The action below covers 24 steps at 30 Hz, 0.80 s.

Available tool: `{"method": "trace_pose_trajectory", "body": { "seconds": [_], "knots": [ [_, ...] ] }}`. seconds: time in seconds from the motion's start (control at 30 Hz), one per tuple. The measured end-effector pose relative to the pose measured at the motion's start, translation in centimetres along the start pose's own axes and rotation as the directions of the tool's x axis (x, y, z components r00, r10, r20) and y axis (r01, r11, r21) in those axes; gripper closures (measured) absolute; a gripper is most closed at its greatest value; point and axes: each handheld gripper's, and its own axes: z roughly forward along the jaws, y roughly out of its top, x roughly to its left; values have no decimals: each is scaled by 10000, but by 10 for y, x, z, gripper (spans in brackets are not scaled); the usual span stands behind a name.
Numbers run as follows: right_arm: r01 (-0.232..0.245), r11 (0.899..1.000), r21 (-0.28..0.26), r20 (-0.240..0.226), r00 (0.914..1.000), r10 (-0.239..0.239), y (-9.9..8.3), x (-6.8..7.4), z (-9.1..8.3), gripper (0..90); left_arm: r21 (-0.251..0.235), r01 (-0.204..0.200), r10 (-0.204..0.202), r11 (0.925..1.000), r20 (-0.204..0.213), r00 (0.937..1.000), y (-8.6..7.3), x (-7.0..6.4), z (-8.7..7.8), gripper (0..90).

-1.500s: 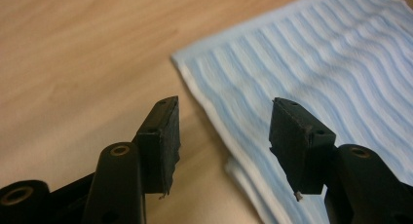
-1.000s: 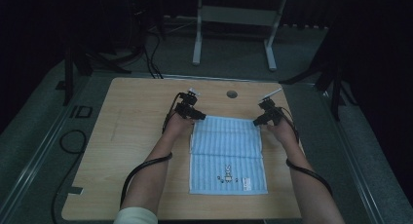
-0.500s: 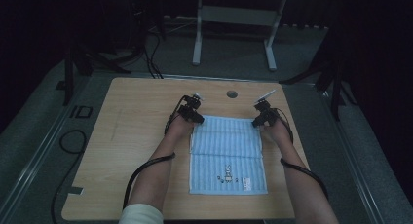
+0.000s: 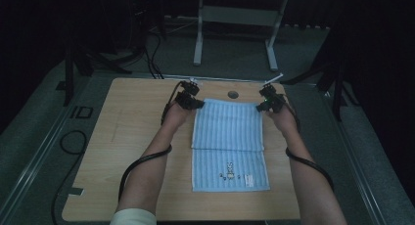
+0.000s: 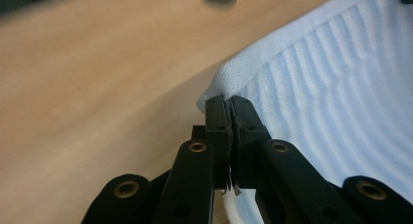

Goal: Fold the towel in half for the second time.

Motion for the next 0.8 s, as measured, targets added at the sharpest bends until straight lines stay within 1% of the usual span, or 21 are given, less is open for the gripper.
{"method": "trace_pose_trajectory", "body": {
  "seconds": [0.03, 0.07, 0.1, 0.13, 0.17, 0.2, 0.27, 0.3, 0.33, 0.37, 0.43, 0.47, 0.5, 0.57, 0.6, 0.63, 0.67, 0.7, 0.73, 0.77, 0.8],
  "knots": [
    [-18, 9997, -251, 48, 10000, 19, 7, -1, -12, 844, 0, 0, 0, 10000, 0, 10000, 0, 0, 0, 869],
    [5, 9983, -583, 84, 10000, 0, 15, -2, -24, 844, -391, -59, 61, 9992, 40, 10000, 14, 3, -20, 869],
    [38, 9960, -893, 127, 9999, -26, 22, -4, -37, 843, -604, -114, 106, 9981, -139, 9998, 21, 2, -31, 869],
    [69, 9930, -1181, 165, 9999, -50, 29, -4, -50, 843, -875, -169, 160, 9960, -102, 9998, 28, 1, -42, 869],
    [165, 9883, -1516, 284, 9995, -124, 36, -4, -63, 844, -1235, -107, 108, 9923, 2, 9999, 32, 1, -52, 869],
    [253, 9829, -1824, 398, 9990, -183, 41, -3, -76, 843, -1379, -91, 93, 9904, 6, 10000, 36, -1, -61, 868],
    [433, 9737, -2235, 359, 9987, -362, 48, -2, -97, 843, -1758, -335, 311, 9839, -163, 9994, 39, -5, -76, 869],
    [538, 9707, -2343, 438, 9980, -448, 49, -1, -105, 843, -1812, -221, 227, 9832, 8, 9997, 38, -6, -80, 868],
    [611, 9692, -2384, 350, 9979, -543, 48, -1, -110, 842, -1772, -202, 232, 9840, 150, 9996, 35, -8, -83, 868],
    [679, 9693, -2365, 138, 9977, -665, 44, 0, -112, 842, -1680, -301, 355, 9853, 294, 9989, 29, -11, -83, 868],
    [1039, 9707, -2169, 260, 9946, -1007, 33, 4, -111, 841, -1369, -409, 488, 9897, 547, 9973, 18, -15, -81, 868],
    [1098, 9725, -2054, 142, 9939, -1092, 25, 5, -107, 841, -1238, -495, 578, 9911, 644, 9963, 9, -18, -79, 868],
    [1152, 9746, -1922, -21, 9930, -1178, 16, 7, -103, 841, -1099, -531, 623, 9925, 817, 9947, 1, -20, -76, 868],
    [1342, 9755, -1743, -218, 9899, -1401, -4, 11, -93, 841, -871, -466, 552, 9951, 987, 9936, -17, -25, -70, 868],
    [1383, 9770, -1623, -386, 9885, -1464, -14, 14, -87, 841, -739, -497, 583, 9960, 1181, 9913, -26, -27, -67, 867],
    [1465, 9767, -1571, -495, 9865, -1559, -24, 16, -81, 841, -739, -497, 583, 9960, 1181, 9913, -26, -27, -67, 868],
    [1548, 9782, -1387, -679, 9839, -1654, -36, 20, -75, 838, -477, -595, 653, 9971, 1308, 9893, -43, -33, -62, 868],
    [1624, 9776, -1338, -751, 9820, -1734, -43, 22, -71, 838, -477, -595, 653, 9971, 1308, 9893, -43, -33, -62, 867],
    [1622, 9773, -1362, -875, 9807, -1750, -53, 25, -68, 838, -368, -570, 625, 9977, 1689, 9836, -61, -38, -58, 867],
    [1682, 9773, -1286, -1019, 9781, -1818, -63, 28, -64, 838, -200, -574, 601, 9982, 1798, 9819, -69, -41, -54, 867],
    [1846, 9757, -1182, -1060, 9746, -1972, -72, 32, -61, 838, -15, -687, 678, 9976, 1883, 9798, -77, -44, -52, 867]
  ]
}}
